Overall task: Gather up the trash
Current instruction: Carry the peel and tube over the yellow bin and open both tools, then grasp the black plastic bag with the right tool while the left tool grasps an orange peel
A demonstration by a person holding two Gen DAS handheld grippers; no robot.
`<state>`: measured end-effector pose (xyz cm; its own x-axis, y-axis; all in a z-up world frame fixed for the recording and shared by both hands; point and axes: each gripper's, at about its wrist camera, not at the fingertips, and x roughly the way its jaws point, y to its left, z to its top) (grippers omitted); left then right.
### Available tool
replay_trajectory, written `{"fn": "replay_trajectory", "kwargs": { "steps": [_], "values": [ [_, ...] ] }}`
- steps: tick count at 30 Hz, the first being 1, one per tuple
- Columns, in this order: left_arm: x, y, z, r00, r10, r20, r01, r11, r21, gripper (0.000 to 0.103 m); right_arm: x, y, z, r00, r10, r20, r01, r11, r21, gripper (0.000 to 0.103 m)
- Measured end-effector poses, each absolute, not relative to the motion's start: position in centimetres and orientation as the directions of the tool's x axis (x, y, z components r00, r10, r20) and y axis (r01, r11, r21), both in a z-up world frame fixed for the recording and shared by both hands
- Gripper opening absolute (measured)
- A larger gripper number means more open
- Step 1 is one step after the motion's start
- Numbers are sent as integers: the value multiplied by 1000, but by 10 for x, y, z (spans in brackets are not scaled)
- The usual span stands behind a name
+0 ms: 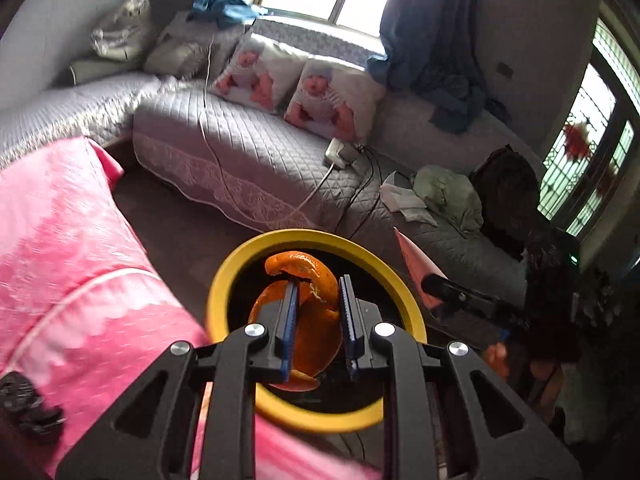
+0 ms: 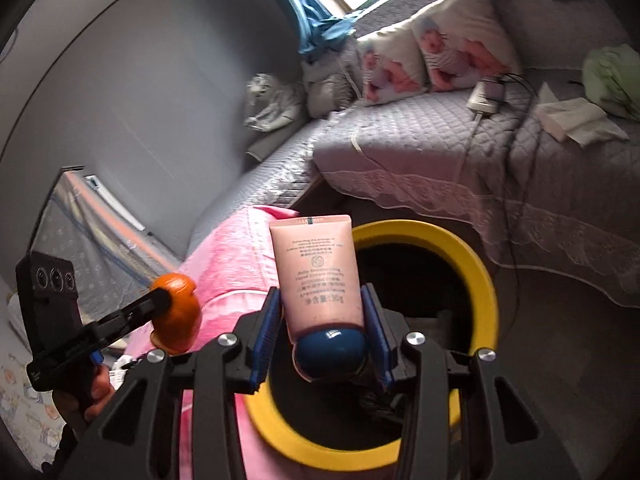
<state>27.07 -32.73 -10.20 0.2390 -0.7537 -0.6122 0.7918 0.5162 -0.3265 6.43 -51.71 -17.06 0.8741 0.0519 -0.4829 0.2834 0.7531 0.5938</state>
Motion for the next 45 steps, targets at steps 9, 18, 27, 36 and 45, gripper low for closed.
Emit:
{"fn": "replay_trajectory", "kwargs": {
  "steps": [9, 18, 27, 36, 45],
  "values": [
    [276, -355, -130, 242, -710, -661, 765, 559, -320, 20, 76, -533, -189, 855, 59, -516, 304, 748, 590, 39],
    [292, -273, -101, 441, -709, -550, 586, 692, -422, 90, 82, -514, -164, 856, -135, -498, 358, 850, 385, 79],
    [285, -107, -15, 630, -682, -372, 484, 719, -499, 90, 127, -356, -129, 866, 202, -457, -190, 979, 74, 79],
    [220, 106, 67, 818, -500, -285, 343, 821, -457, 91, 211, -166, -139, 701, 368, -611, -599, 768, -225, 79],
    [163, 163, 1, 868, -278, -411, 185, 950, -251, 91, 301, -98, -178, 586, 299, -753, -645, 735, -210, 54]
  ]
}}
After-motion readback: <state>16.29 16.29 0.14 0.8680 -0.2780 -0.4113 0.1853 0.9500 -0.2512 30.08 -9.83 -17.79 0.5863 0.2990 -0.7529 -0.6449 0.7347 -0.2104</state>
